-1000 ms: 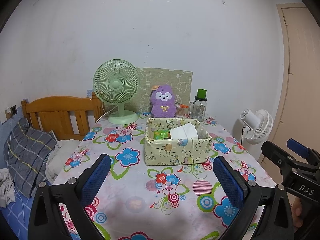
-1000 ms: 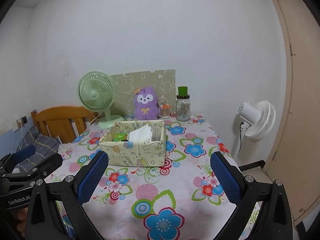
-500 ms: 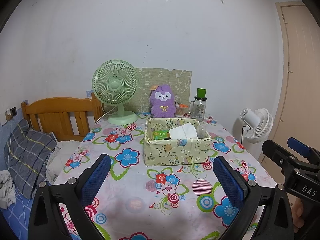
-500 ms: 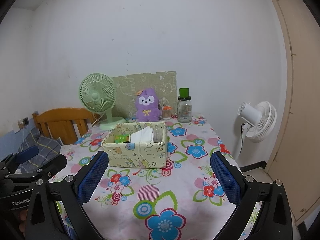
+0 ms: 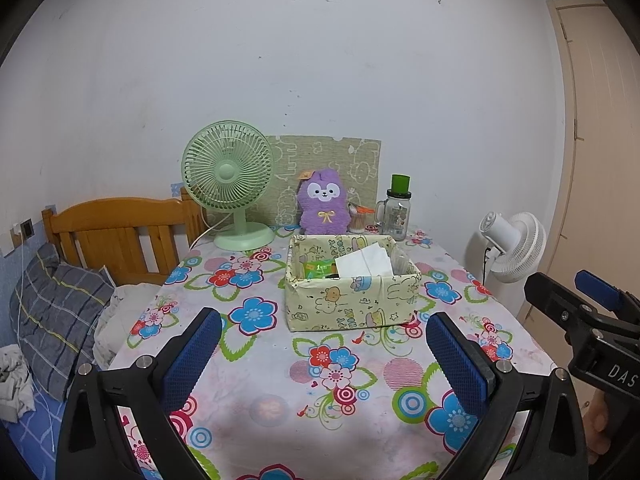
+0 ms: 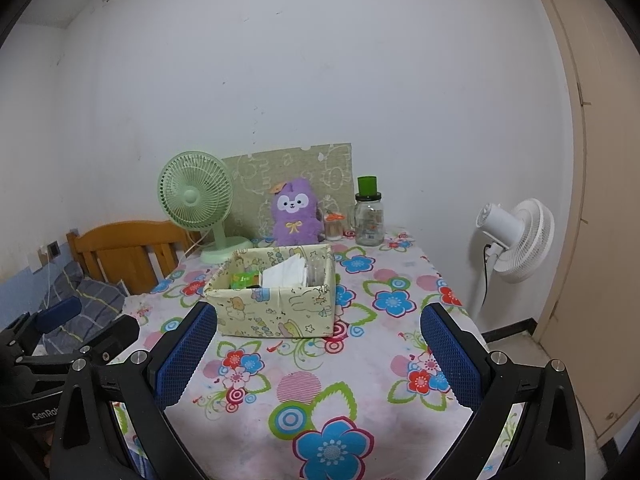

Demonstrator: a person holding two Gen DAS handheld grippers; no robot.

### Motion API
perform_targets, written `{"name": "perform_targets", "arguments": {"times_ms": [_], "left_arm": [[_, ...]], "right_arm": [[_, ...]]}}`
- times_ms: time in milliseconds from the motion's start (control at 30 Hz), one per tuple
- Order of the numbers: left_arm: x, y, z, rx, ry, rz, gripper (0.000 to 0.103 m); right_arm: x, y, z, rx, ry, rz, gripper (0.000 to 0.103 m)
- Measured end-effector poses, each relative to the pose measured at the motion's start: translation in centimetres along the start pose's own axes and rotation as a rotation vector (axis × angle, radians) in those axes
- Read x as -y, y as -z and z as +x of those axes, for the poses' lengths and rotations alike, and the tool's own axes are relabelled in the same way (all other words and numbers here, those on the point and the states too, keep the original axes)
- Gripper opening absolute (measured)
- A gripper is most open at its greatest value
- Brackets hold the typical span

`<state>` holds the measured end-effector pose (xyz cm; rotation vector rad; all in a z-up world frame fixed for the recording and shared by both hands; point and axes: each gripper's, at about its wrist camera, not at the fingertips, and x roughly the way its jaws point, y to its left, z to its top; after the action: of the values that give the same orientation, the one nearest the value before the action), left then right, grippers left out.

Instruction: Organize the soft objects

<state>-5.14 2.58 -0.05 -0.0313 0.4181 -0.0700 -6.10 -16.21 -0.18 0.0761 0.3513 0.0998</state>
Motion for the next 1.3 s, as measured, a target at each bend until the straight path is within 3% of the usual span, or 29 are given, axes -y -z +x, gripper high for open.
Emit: {"name": "perform_targets", "arguments": {"times_ms": [1300], "left_arm": [[0.27, -0.18, 0.77, 0.003, 0.020, 0.006, 0.103]], "right_arm": [[0.21, -0.05, 0.83, -0.005, 0.018, 0.021, 0.103]]}}
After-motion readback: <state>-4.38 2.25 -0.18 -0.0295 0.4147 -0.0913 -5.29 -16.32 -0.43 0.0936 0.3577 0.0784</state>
